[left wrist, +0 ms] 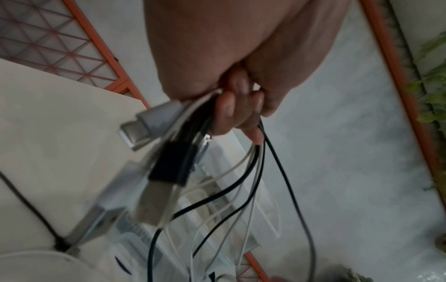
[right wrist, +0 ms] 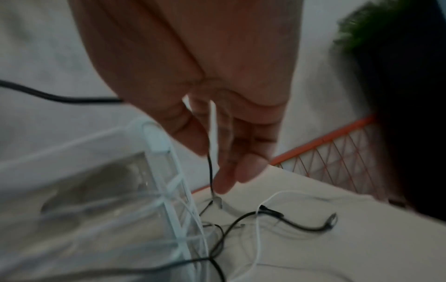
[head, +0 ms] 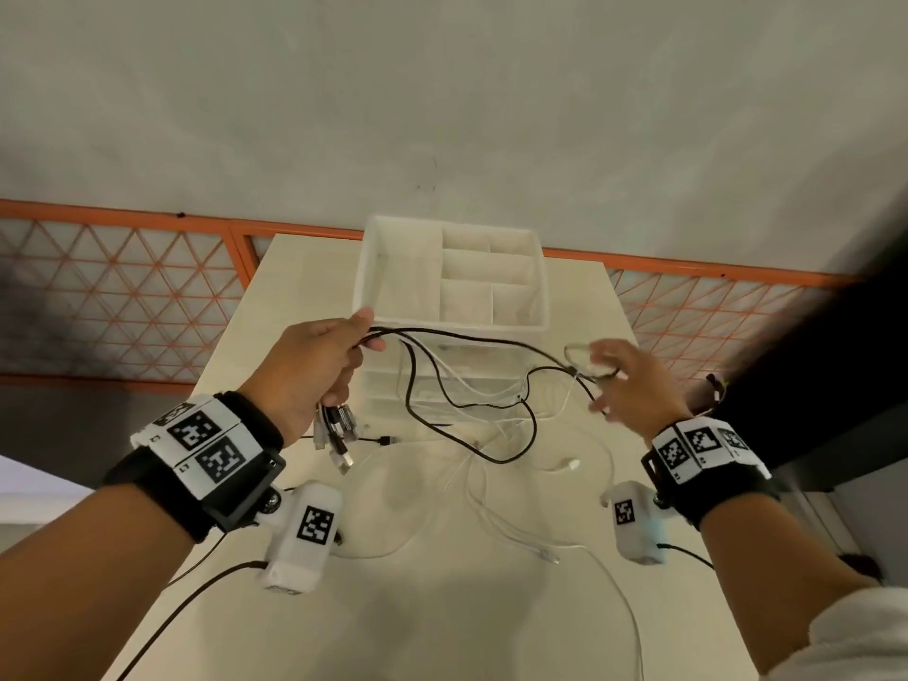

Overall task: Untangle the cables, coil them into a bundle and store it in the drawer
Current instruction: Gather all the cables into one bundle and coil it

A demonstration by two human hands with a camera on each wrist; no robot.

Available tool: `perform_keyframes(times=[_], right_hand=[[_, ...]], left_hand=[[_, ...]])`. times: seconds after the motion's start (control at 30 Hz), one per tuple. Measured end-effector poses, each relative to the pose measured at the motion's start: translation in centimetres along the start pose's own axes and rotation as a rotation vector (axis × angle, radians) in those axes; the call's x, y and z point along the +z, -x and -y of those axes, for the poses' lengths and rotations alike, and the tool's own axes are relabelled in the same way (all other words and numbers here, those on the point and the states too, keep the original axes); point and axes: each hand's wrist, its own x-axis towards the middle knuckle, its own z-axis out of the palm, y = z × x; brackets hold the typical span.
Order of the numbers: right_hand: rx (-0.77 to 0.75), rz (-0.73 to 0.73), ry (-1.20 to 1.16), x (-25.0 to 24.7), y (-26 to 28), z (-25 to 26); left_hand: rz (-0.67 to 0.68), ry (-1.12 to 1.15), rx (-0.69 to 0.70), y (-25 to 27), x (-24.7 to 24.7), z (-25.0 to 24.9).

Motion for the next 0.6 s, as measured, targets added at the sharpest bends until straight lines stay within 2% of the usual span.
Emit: perform_keyframes(times=[0.07, 0.13, 0.2, 0.27, 0.33, 0.4, 0.43, 0.53, 0.57, 0.6], right_hand=[[0.011, 0.090, 0.232, 0.6, 1.1, 0.4], [-0.131, 0.134, 0.128, 1.6, 2.7, 2.3], [-0.250, 0.312, -0.094, 3.3, 5.1, 5.2], [-0.303, 0.448, -0.061, 6.0, 6.4, 6.4], [-0.265, 0.426, 0.121, 8.0, 6.2, 5.7], [-0.119, 0.393, 0.237, 8.1, 5.3, 3.7], [-0.069, 0.332, 0.271, 7.8, 4.8, 2.6], [-0.118, 0.038, 0.219, 6.5, 3.5, 0.0], [-0.136, 0.042, 0.148, 6.4, 3.4, -0.8], [-0.143, 0.109, 0.086, 6.4, 3.7, -1.1]], left_hand=[[0.052, 0.016, 0.016, 0.3, 0.2, -0.5], [0.109, -0.024, 0.042, 0.8, 1.0, -0.8], [0.177, -0.076, 0.090, 1.6, 2.4, -1.0], [0.243, -0.147, 0.168, 2.4, 3.9, -1.0], [0.310, -0.194, 0.242, 3.2, 4.7, -1.1], [0.362, -0.194, 0.241, 3.7, 4.4, -1.4], [0.382, -0.229, 0.220, 3.9, 3.8, -1.6], [0.467, -0.634, 0.120, 3.4, 1.9, -0.5], [0.506, -0.787, 0.069, 3.2, 1.5, 0.3], [0.510, -0.902, 0.030, 3.0, 1.2, 1.2]])
